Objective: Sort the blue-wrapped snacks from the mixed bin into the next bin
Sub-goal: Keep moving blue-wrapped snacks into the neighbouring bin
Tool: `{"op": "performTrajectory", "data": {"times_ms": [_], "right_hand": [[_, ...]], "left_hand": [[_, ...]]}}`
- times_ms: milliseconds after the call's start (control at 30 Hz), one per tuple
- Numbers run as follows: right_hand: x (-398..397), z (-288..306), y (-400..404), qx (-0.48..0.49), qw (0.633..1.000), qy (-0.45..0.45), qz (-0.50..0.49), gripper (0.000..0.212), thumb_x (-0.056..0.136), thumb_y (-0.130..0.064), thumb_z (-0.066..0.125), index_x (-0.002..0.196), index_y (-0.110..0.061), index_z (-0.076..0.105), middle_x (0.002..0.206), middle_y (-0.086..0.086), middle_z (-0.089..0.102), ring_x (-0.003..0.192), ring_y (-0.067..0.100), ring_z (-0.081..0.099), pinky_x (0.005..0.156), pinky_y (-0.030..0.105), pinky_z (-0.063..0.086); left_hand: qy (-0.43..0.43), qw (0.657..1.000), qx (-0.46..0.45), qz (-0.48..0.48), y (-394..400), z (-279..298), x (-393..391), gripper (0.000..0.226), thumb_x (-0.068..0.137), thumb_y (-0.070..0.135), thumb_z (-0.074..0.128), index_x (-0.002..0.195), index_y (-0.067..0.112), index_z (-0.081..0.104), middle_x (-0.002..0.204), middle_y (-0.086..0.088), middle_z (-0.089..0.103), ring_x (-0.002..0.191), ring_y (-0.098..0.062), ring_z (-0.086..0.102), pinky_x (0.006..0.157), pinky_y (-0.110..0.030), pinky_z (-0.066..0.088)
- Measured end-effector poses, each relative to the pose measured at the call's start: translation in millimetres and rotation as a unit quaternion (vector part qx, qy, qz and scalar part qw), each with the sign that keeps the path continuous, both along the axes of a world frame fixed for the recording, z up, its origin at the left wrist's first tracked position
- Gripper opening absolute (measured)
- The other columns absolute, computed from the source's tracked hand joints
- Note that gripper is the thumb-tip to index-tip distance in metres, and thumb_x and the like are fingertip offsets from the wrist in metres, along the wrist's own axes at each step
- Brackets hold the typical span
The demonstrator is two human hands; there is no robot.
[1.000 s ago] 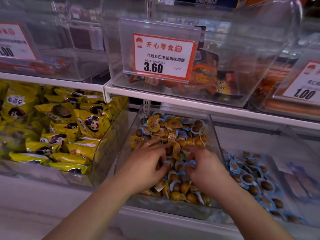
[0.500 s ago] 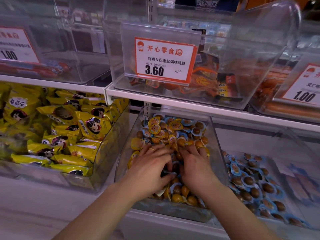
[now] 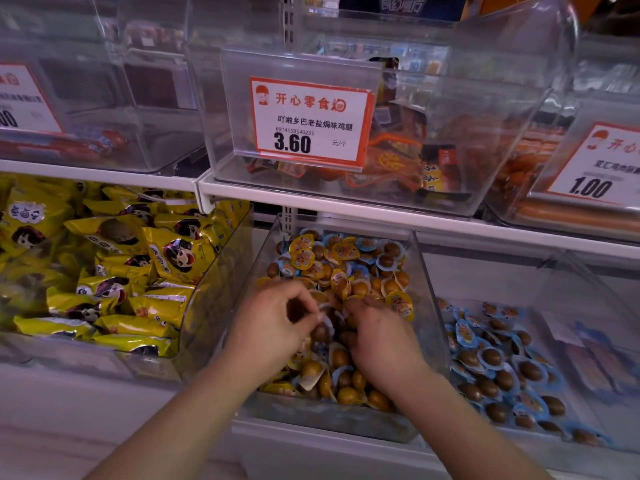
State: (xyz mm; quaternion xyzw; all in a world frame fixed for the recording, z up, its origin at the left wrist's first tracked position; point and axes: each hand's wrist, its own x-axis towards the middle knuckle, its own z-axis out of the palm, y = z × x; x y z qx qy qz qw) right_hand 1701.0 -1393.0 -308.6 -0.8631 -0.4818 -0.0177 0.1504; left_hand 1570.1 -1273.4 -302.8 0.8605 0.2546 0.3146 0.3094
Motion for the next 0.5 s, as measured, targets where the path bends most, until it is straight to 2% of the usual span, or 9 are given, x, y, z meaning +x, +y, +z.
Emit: {"op": "performTrajectory", "data": {"times_ms": [100, 167, 233, 300, 333, 367, 400, 433, 500], "right_hand": [[0.7, 4.4, 0.5, 0.079, 0.987, 0.141, -0.024, 0.016, 0.086, -0.018, 0.069, 0.099, -0.026, 0.063, 0.098, -0.001, 0.068, 0.091, 0.023, 0.065, 0.072, 0.033, 0.052], [3.1, 11.7, 0.8, 0.162, 0.941, 0.291, -0.06, 0.017, 0.086, -0.011, 0.073, 0.084, -0.024, 0.062, 0.075, -0.006, 0.068, 0.068, 0.015, 0.066, 0.058, 0.029, 0.051], [7.1, 22.0, -2.0, 0.246, 0.866, 0.428, -0.079, 0.014, 0.087, -0.005, 0.073, 0.084, -0.014, 0.062, 0.06, -0.004, 0.064, 0.048, 0.01, 0.06, 0.043, 0.024, 0.044], [10.4, 31.7, -6.8, 0.333, 0.755, 0.56, -0.074, 0.014, 0.088, -0.002, 0.07, 0.095, 0.002, 0.059, 0.066, 0.0, 0.064, 0.053, 0.012, 0.061, 0.04, 0.024, 0.041], [11.1, 35.6, -10.3, 0.365, 0.705, 0.604, -0.069, 0.016, 0.089, -0.002, 0.069, 0.101, 0.003, 0.059, 0.071, 0.003, 0.064, 0.059, 0.013, 0.063, 0.041, 0.023, 0.041], [10.5, 37.5, -13.0, 0.387, 0.674, 0.626, -0.064, 0.017, 0.089, -0.002, 0.069, 0.102, 0.001, 0.06, 0.074, 0.005, 0.064, 0.062, 0.014, 0.063, 0.042, 0.022, 0.041], [7.6, 38.3, -14.7, 0.399, 0.663, 0.631, -0.059, 0.015, 0.089, -0.002, 0.068, 0.101, 0.0, 0.06, 0.076, 0.007, 0.065, 0.064, 0.016, 0.064, 0.044, 0.022, 0.043], [3.3, 38.3, -14.9, 0.407, 0.668, 0.621, -0.052, 0.012, 0.089, -0.003, 0.068, 0.097, 0.001, 0.061, 0.078, 0.008, 0.067, 0.066, 0.017, 0.066, 0.046, 0.022, 0.046], [-10.2, 36.2, -10.7, 0.417, 0.717, 0.557, -0.049, 0.004, 0.089, -0.004, 0.069, 0.091, -0.002, 0.066, 0.081, 0.01, 0.073, 0.071, 0.022, 0.071, 0.056, 0.027, 0.055]], "left_hand": [[-0.074, 0.993, -0.092, 0.02, 0.7, 6.2, 0.9, 0.019, 0.077, 0.026, 0.083, 0.078, 0.034, 0.066, 0.079, 0.018, 0.07, 0.076, 0.0, 0.066, 0.067, -0.023, 0.054], [-0.138, 0.98, -0.139, 0.014, 0.6, 13.1, 1.6, 0.022, 0.078, 0.015, 0.083, 0.079, 0.032, 0.069, 0.081, 0.014, 0.073, 0.077, -0.003, 0.069, 0.069, -0.017, 0.053], [-0.19, 0.962, -0.195, 0.018, -0.4, 20.0, 1.8, 0.024, 0.08, 0.009, 0.08, 0.087, 0.031, 0.072, 0.085, 0.01, 0.075, 0.08, -0.006, 0.07, 0.072, -0.017, 0.054], [-0.226, 0.932, -0.281, 0.036, -5.4, 25.1, 3.2, 0.026, 0.085, 0.007, 0.075, 0.096, 0.031, 0.075, 0.091, 0.008, 0.076, 0.086, -0.006, 0.071, 0.073, -0.016, 0.053], [-0.242, 0.907, -0.341, 0.046, -9.6, 26.7, 5.1, 0.026, 0.088, 0.005, 0.071, 0.099, 0.029, 0.076, 0.094, 0.007, 0.077, 0.088, -0.006, 0.072, 0.074, -0.016, 0.054], [-0.263, 0.87, -0.414, 0.055, -14.8, 28.4, 7.9, 0.026, 0.091, 0.003, 0.067, 0.1, 0.025, 0.076, 0.097, 0.004, 0.077, 0.088, -0.007, 0.073, 0.074, -0.018, 0.055], [-0.285, 0.82, -0.491, 0.066, -21.1, 30.8, 10.8, 0.026, 0.092, 0.0, 0.062, 0.1, 0.02, 0.076, 0.097, 0.0, 0.078, 0.084, -0.009, 0.074, 0.071, -0.021, 0.057], [-0.305, 0.764, -0.563, 0.083, -27.6, 34.4, 14.1, 0.025, 0.093, -0.004, 0.058, 0.098, 0.014, 0.075, 0.095, -0.004, 0.077, 0.079, -0.013, 0.074, 0.067, -0.024, 0.057], [-0.329, 0.671, -0.655, 0.115, -37.1, 38.9, 20.8, 0.024, 0.091, -0.008, 0.053, 0.099, 0.003, 0.072, 0.097, -0.012, 0.075, 0.079, -0.02, 0.071, 0.061, -0.027, 0.057]]}}
